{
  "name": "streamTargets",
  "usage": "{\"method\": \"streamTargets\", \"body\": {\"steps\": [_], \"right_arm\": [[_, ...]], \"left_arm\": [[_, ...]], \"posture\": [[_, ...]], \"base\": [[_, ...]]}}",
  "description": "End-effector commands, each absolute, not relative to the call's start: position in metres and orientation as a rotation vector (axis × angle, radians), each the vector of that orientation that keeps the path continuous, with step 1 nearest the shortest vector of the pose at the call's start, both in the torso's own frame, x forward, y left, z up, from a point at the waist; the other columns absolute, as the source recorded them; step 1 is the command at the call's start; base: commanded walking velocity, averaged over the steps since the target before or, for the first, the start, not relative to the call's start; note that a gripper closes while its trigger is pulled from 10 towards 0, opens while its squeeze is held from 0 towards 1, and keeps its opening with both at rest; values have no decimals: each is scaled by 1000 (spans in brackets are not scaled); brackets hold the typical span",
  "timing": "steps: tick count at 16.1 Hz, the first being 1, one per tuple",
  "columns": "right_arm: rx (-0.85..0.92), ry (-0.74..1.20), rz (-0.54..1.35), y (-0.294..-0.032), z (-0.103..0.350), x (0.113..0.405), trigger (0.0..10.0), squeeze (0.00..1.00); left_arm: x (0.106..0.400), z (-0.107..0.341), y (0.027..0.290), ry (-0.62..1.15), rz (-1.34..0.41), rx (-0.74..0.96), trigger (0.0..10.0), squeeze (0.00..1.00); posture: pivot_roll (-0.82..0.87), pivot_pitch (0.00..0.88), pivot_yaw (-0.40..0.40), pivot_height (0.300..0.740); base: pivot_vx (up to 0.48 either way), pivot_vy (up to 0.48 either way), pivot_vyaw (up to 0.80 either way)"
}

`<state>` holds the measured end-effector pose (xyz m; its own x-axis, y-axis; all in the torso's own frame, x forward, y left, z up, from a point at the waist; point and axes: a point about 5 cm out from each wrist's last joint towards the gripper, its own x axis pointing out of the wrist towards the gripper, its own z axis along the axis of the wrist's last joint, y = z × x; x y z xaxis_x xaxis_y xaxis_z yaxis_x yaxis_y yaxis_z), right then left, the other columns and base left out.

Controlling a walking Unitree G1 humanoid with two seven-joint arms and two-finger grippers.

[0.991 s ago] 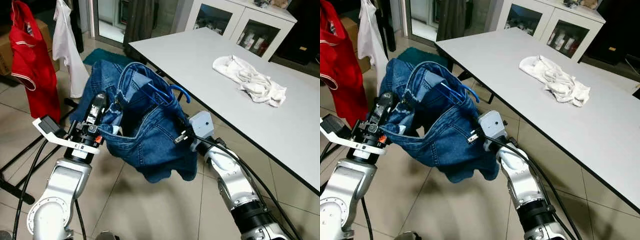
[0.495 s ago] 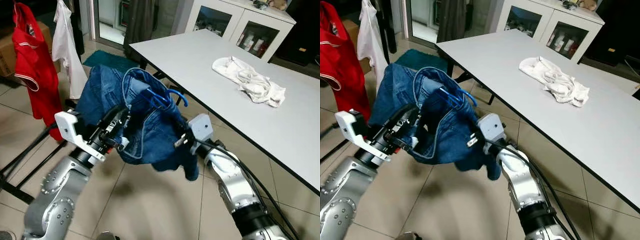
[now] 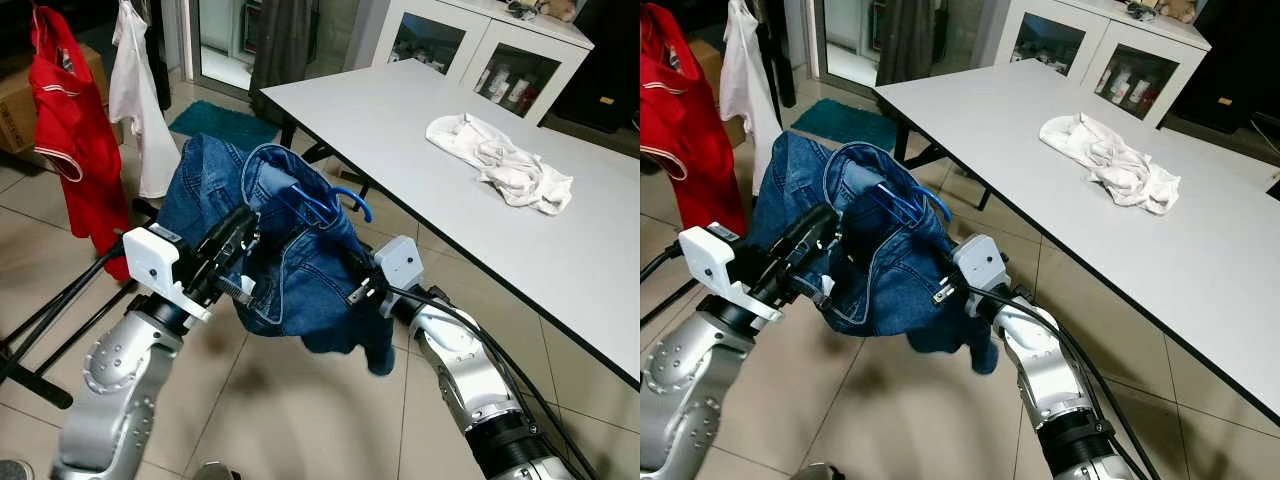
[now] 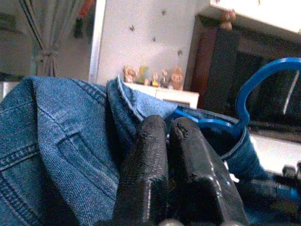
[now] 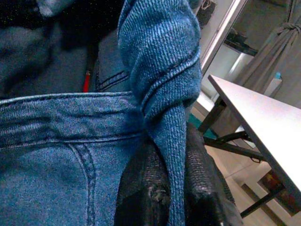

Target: Hang hanger

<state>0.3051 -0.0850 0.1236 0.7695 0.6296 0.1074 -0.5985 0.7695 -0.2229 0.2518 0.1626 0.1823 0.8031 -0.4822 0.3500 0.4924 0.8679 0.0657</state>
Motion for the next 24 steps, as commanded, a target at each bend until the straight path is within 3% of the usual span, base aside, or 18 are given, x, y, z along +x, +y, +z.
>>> {"method": "streamTargets", "body": {"steps": [1,4,9,10,11,12,13,22,24], "right_arm": [[-169,-212,652,-92,132,307,0,0],[-167,-212,655,-90,132,307,0,0],[-168,-215,664,-88,132,309,0,0],[-168,-215,666,-88,133,309,0,0],[-168,-215,669,-88,133,310,0,0],[-168,-215,671,-87,133,309,0,0],[-167,-215,672,-87,133,310,0,0],[-169,-214,671,-88,133,310,0,0],[-170,-211,671,-88,132,309,0,0]], "left_arm": [[252,179,158,-362,-531,-21,0,0],[252,181,158,-395,-519,1,0,0],[256,188,169,-479,-405,291,0,0],[257,189,173,-482,-384,293,0,835],[258,190,175,-480,-370,289,902,1000],[259,190,176,-483,-362,287,4275,1000],[259,190,177,-488,-350,279,10000,1000],[251,190,164,-490,-472,4,10000,1000],[251,194,169,-491,-458,-171,10000,1000]], "posture": [[202,69,-157,740],[207,69,-159,740],[220,66,-167,740],[222,66,-168,740],[224,66,-169,740],[225,66,-169,740],[226,66,-170,740],[221,68,-168,740],[219,67,-167,740]], "base": [[0,0,0],[0,0,0],[0,0,0],[0,0,0],[0,0,0],[0,0,0],[0,0,0],[0,0,0],[0,0,0]]}}
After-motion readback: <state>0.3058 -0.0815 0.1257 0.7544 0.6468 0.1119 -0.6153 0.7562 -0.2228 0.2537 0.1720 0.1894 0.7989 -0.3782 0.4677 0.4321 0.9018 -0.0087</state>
